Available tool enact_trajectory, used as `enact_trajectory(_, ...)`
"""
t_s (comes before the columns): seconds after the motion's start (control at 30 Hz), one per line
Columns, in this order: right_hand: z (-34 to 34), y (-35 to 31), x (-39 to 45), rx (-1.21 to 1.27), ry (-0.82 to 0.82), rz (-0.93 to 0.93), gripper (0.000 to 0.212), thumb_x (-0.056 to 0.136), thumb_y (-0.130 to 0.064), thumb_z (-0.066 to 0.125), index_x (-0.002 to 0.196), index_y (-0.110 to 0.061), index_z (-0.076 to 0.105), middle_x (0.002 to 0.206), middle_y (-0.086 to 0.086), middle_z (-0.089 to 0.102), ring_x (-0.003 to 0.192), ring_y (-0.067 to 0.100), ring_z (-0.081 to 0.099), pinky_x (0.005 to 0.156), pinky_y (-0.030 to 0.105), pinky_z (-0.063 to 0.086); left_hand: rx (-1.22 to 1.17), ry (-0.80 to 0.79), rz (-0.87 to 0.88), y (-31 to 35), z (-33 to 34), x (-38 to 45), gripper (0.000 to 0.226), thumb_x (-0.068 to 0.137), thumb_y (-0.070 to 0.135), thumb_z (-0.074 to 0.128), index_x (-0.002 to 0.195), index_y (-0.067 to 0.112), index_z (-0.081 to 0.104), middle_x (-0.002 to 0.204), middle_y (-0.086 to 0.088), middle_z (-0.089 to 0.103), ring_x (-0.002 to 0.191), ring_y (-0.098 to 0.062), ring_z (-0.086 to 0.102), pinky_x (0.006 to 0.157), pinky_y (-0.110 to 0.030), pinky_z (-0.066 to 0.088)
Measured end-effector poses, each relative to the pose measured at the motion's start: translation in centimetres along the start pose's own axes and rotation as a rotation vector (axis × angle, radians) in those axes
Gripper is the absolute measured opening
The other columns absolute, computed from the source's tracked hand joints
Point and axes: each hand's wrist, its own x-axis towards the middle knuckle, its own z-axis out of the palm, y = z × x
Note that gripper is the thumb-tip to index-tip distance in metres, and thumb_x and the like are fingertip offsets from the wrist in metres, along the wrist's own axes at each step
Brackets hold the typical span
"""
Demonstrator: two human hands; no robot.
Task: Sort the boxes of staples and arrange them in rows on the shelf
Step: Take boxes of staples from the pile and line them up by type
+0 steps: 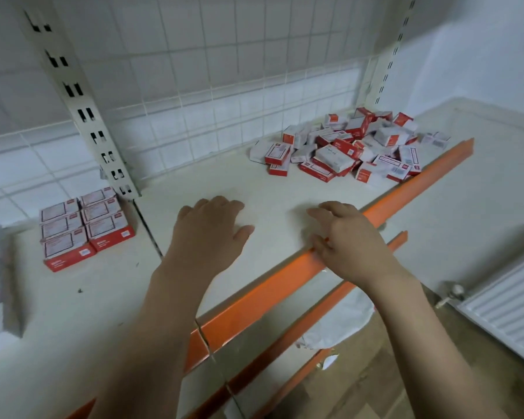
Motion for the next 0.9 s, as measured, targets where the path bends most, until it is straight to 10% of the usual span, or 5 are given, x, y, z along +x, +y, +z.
enact_trajectory(0.43,-1.2,5.8,4.2,-0.053,0.03,-0.041,0.047,0.095,-0.027,0.042,0.14,-0.017,0.036,0.138,0.003,0.04,0.125,0.024,0.037,0.102,0.029,0.032,0.029,-0.081,0.127,2.9,2.5,14.5,0.05,0.09,0.044,0.051,0.128,0.012,0.05,0.122,-0.009,0.054,0.112,-0.026,0.05,0.092,-0.038,0.043)
enact_trajectory(0.9,-3.3,12.5,9.9,-0.154,0.061,-0.211,0.045,0.092,-0.022,0.044,0.137,-0.015,0.041,0.13,0.007,0.047,0.118,0.026,0.041,0.099,0.033,0.035,0.025,-0.033,-0.197,5.2,5.1,23.2,0.062,0.085,0.056,0.053,0.113,0.002,0.049,0.109,-0.014,0.051,0.101,-0.028,0.053,0.074,-0.03,0.037)
